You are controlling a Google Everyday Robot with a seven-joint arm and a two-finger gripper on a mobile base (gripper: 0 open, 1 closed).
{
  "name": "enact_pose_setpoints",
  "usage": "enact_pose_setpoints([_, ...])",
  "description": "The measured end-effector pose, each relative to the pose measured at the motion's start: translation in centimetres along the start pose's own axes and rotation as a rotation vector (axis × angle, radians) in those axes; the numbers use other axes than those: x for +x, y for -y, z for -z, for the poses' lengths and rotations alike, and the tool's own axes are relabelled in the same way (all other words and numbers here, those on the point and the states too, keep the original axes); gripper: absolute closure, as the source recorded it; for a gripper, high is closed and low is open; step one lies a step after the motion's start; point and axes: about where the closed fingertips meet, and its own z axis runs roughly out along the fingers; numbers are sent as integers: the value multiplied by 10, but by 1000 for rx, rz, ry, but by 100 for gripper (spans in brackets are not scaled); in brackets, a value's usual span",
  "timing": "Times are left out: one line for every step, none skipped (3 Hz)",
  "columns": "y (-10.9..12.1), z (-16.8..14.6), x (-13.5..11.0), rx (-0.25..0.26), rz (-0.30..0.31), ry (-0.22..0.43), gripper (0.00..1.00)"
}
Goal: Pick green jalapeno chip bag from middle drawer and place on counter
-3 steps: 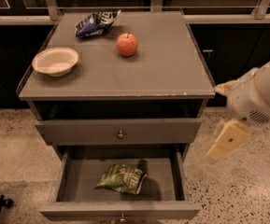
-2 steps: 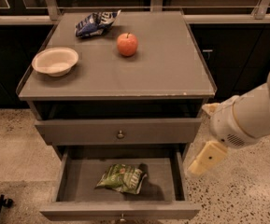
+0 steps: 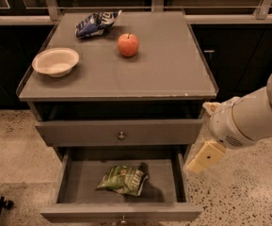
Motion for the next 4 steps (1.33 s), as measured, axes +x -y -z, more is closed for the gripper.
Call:
enact_pose_setpoints([-24,-34,16,-42,-67,51,0])
enact_pose_setpoints([-54,-83,31,-63,-157,110,0])
enact_pose_setpoints([-70,-125,42,-51,-213,143,0])
enact_pose_setpoints([-78,-159,52,-77,-252,134,0])
